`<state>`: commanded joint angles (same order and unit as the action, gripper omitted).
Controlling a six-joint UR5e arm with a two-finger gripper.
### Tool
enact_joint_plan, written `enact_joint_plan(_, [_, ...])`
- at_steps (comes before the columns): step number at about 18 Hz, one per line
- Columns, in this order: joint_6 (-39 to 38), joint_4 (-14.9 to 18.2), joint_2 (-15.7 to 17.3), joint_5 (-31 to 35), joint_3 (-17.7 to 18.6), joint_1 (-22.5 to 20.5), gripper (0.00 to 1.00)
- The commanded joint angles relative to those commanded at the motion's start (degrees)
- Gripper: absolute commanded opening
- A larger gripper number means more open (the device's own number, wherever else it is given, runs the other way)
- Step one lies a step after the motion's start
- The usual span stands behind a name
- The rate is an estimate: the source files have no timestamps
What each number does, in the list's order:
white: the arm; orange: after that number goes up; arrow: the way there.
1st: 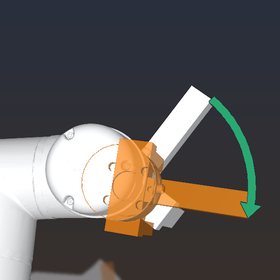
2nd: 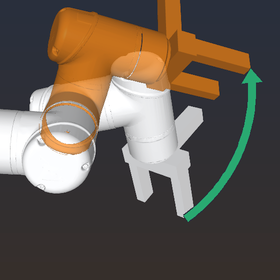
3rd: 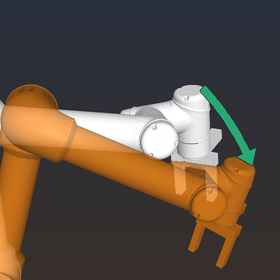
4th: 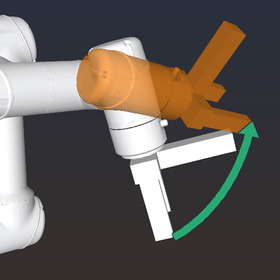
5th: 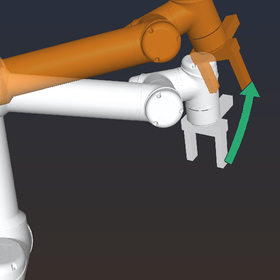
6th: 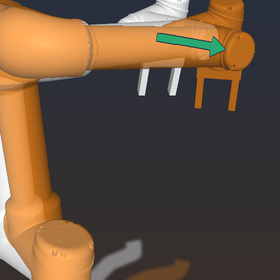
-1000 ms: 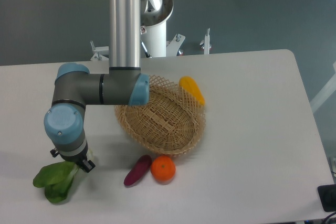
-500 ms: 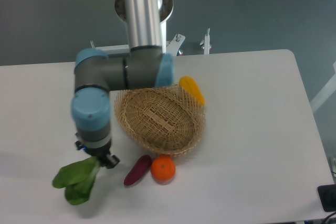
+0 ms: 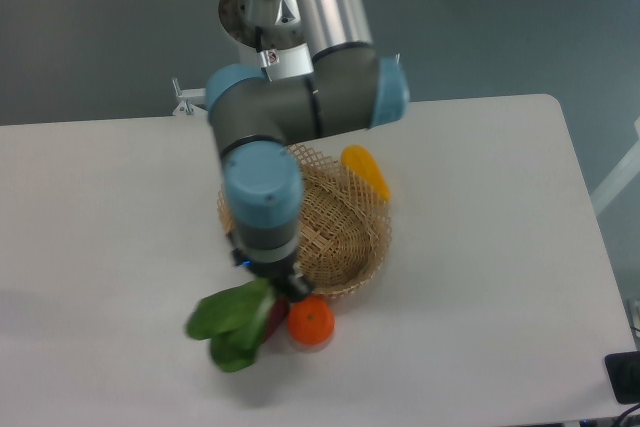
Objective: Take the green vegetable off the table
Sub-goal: 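Carry the held bok choy past the basket toward the start position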
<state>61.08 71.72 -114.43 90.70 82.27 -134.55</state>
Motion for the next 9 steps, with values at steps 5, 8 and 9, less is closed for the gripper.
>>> enact_joint_plan(5, [6.06,0.09,-0.97,-0.53,-3.43,-5.98,0.40])
enact_joint_plan(8, [7.29,0.00,-1.49,-0.53,-4.49,-8.88,0.40])
enact_joint_plan(9, [8.51,-0.09,-1.75,-0.61,-5.10,-9.76,0.41])
